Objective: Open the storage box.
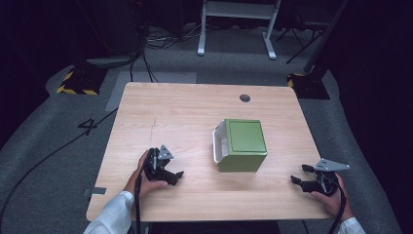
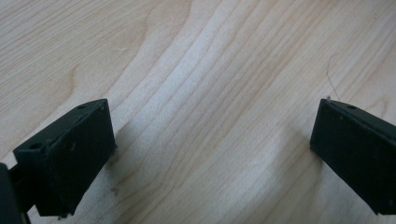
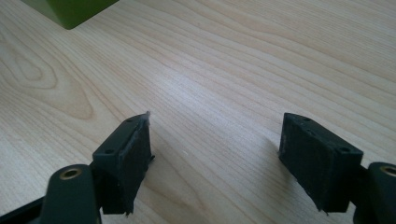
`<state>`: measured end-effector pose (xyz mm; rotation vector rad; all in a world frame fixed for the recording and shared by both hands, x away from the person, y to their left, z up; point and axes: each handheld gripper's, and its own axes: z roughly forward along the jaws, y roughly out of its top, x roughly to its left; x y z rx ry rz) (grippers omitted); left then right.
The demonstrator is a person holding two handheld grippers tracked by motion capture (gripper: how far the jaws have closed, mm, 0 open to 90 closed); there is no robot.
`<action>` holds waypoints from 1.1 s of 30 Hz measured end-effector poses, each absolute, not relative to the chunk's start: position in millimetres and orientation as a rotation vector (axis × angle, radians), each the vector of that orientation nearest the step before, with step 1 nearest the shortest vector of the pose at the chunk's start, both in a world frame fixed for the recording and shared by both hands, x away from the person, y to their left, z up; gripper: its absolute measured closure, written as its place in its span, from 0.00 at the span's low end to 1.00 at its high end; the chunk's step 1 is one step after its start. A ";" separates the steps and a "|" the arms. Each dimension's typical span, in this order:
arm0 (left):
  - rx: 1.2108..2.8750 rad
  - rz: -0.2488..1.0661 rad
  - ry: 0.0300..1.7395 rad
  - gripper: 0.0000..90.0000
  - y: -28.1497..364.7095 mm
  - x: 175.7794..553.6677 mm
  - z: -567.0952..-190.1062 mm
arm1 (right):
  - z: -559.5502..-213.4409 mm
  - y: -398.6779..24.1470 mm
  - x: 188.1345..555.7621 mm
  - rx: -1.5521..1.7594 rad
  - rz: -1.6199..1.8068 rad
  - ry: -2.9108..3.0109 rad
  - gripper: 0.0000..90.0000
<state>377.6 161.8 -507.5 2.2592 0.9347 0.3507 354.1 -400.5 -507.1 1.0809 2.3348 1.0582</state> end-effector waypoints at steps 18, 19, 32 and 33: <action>2.225 0.341 0.878 0.23 135.0 385.6 -480.0 | -507.1 -400.4 354.2 1.081 1.060 2.336 0.28; 2.218 0.342 0.872 0.23 133.2 386.9 -477.9 | -507.1 -400.4 354.2 1.080 1.060 2.336 0.28; 2.130 0.365 0.785 0.23 95.7 404.0 -448.0 | -507.1 -400.4 354.2 1.080 1.060 2.336 0.28; 2.130 0.365 0.785 0.23 95.7 404.0 -448.0 | -507.1 -400.4 354.2 1.080 1.060 2.336 0.28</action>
